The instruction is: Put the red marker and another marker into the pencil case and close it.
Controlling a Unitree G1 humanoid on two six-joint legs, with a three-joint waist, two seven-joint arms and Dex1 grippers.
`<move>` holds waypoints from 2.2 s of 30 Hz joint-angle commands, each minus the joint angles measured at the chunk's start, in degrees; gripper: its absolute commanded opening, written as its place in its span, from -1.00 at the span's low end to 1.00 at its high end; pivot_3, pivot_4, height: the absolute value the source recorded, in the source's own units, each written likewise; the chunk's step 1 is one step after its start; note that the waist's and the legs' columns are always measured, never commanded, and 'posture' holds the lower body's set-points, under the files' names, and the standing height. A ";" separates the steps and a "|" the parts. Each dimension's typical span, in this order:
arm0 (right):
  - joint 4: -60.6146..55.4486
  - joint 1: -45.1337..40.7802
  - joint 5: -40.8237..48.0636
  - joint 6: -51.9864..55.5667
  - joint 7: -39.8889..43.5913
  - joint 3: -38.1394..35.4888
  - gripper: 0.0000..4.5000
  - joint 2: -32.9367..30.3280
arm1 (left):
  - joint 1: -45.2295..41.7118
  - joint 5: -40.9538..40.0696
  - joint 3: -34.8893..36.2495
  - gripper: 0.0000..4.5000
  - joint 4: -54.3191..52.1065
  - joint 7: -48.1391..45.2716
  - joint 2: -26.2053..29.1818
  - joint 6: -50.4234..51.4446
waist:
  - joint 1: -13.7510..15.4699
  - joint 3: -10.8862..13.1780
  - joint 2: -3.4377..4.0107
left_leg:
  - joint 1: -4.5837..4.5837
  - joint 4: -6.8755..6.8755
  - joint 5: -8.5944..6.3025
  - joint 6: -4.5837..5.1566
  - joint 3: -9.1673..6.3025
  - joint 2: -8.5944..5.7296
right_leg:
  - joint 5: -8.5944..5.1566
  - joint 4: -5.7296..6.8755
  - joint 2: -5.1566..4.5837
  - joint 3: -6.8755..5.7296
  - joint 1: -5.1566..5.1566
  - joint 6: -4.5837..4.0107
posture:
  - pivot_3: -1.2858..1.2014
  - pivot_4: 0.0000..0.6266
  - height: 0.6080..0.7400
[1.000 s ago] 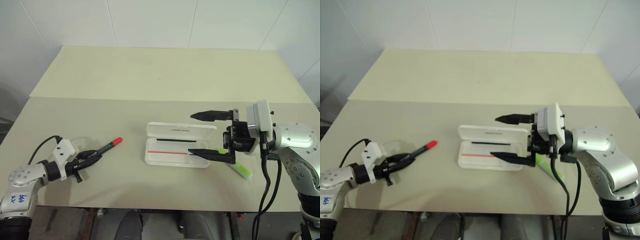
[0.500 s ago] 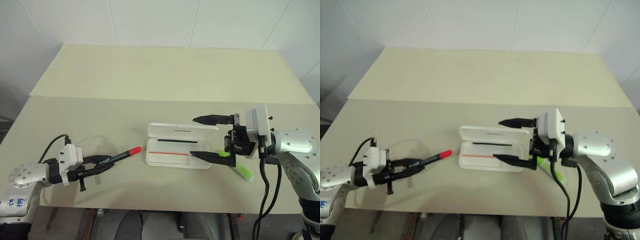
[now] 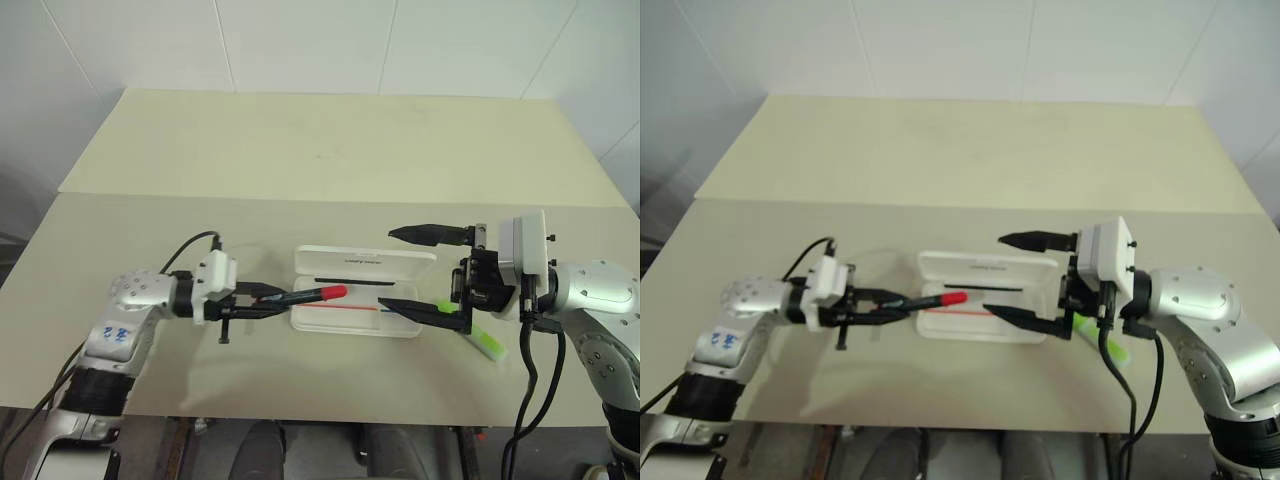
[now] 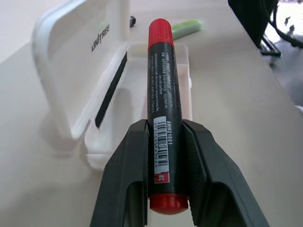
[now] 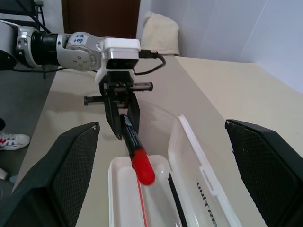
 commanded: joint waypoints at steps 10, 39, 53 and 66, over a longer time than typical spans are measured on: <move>-5.20 1.55 1.55 0.43 -4.73 -2.41 1.00 0.02 | -6.95 7.33 -5.99 -0.70 1.52 3.98 -4.57 0.95 | 0.22 0.00 -0.01 | -0.03 0.04 0.00 0.00 0.05 0.02 | 0.01 -0.01 0.08 0.15 -0.03 0.02 | 0.03 -0.52 1.00; -5.97 0.29 2.65 0.91 -6.92 -1.90 1.00 0.22 | -11.70 15.50 -11.41 0.19 1.34 9.35 -8.70 3.44 | 0.15 0.02 -0.03 | -0.01 0.17 0.00 0.01 0.33 0.06 | 0.08 0.28 0.38 0.90 -0.28 0.14 | 0.03 -0.52 1.00; -2.27 5.77 3.01 1.55 -6.73 -6.48 1.00 -0.68 | -8.20 4.85 -6.68 0.63 -10.77 2.65 -3.64 13.20 | -0.01 0.03 -0.06 | -0.01 0.16 -0.01 0.03 0.37 0.09 | 0.07 0.33 0.42 0.97 -0.32 0.12 | 0.03 -0.52 1.00; 2.12 24.79 -6.57 3.31 -14.42 -16.01 1.00 0.04 | 3.36 -9.84 8.76 0.98 -24.72 4.76 5.41 23.21 | -0.14 0.05 -0.14 | 0.08 0.27 -0.03 0.05 0.58 0.15 | 0.15 0.28 0.46 1.11 -0.35 -0.01 | 0.03 -0.52 1.00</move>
